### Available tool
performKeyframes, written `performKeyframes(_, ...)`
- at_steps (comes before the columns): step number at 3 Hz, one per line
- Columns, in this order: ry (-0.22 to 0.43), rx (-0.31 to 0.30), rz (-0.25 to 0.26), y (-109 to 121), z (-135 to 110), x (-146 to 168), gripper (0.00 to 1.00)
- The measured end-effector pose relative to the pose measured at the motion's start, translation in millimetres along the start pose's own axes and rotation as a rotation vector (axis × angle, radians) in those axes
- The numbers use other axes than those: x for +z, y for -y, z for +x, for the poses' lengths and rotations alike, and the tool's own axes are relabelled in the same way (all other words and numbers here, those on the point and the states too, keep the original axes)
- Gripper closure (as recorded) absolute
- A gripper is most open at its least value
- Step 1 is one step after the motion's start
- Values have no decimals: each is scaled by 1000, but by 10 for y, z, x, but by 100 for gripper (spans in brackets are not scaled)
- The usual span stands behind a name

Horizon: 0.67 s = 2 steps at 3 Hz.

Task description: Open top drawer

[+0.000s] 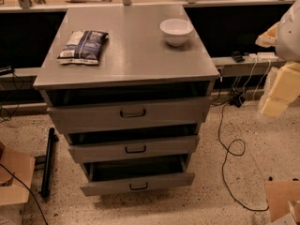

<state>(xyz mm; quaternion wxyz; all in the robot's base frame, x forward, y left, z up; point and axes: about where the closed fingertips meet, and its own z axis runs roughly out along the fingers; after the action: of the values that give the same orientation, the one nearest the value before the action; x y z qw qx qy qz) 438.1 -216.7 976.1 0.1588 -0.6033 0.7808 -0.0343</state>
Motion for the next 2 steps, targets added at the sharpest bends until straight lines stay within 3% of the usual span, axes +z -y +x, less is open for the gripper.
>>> performKeyframes(2, 36, 1, 13, 2, -69, 82, 0)
